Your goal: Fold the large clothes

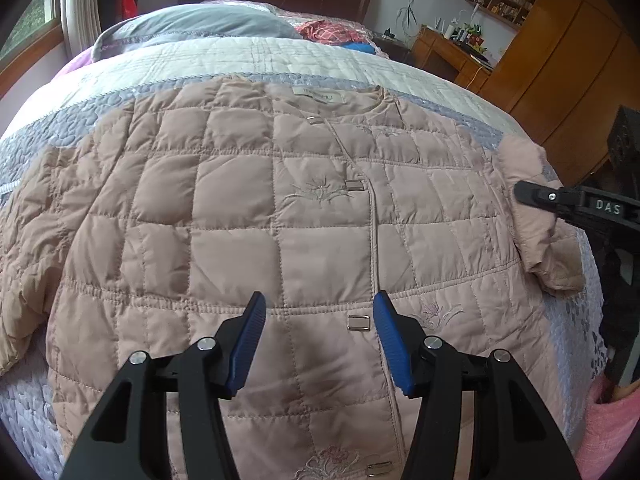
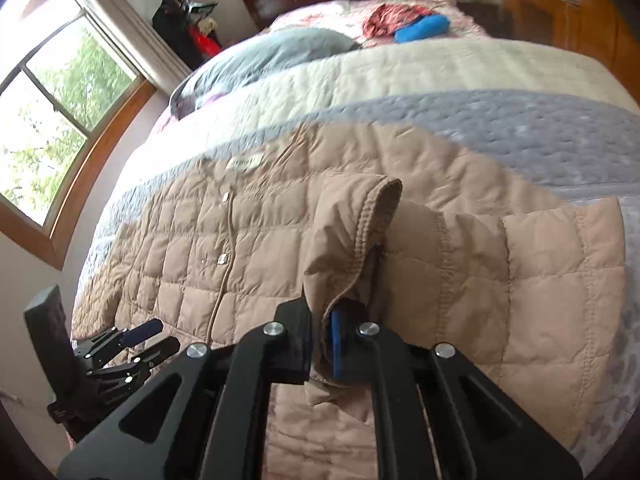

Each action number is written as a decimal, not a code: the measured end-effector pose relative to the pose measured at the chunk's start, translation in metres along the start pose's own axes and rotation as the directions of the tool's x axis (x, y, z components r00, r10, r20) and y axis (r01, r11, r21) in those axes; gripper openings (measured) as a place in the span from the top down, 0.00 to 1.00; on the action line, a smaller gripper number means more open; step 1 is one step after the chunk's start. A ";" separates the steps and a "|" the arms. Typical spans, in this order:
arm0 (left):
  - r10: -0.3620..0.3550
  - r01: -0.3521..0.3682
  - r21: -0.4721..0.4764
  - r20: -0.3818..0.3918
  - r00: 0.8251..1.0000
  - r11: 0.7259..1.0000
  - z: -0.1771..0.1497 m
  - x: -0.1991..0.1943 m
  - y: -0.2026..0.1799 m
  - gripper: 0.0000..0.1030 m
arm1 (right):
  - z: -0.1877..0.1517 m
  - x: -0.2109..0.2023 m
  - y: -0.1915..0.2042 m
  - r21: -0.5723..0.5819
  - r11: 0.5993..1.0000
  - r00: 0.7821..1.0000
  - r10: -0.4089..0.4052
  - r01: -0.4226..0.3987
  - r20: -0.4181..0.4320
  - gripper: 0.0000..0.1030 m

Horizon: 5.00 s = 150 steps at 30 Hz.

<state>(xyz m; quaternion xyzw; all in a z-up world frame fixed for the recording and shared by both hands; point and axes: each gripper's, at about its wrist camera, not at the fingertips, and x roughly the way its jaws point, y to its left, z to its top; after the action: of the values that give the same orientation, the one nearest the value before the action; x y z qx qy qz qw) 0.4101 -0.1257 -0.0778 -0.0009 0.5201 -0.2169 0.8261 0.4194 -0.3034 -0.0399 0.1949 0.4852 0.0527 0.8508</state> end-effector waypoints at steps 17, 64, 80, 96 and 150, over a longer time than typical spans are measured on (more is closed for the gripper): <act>-0.222 0.224 0.002 -0.115 0.968 0.975 0.038 0.046 -0.086 0.27 | -0.066 -0.107 -0.133 0.198 0.980 0.991 -0.042 0.017 0.124 0.73; 0.121 -0.123 0.007 0.139 0.983 0.992 0.055 -0.024 0.013 0.80 | 0.009 -0.003 -0.024 0.047 0.992 0.993 -0.114 0.114 -0.008 0.69; 0.126 -0.127 0.021 0.074 0.989 0.992 0.044 0.002 0.014 0.78 | -0.004 0.003 -0.032 0.040 0.998 0.998 -0.037 0.039 -0.041 0.68; 0.059 -0.059 -0.008 0.046 0.997 0.998 0.012 -0.011 0.045 0.68 | -0.057 0.002 -0.013 -0.045 0.999 0.998 -0.003 0.000 -0.057 0.60; 0.242 -0.058 -0.382 0.452 0.859 0.922 -0.059 -0.192 0.209 0.96 | -0.119 -0.046 -0.014 -0.093 0.996 0.999 -0.009 0.004 -0.054 0.50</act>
<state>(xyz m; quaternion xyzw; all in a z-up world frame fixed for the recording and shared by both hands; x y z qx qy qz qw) 0.3640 0.1457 0.0123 -0.1640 0.3222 -0.0458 0.9312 0.2939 -0.2958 -0.0624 0.1518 0.5056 0.0778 0.8457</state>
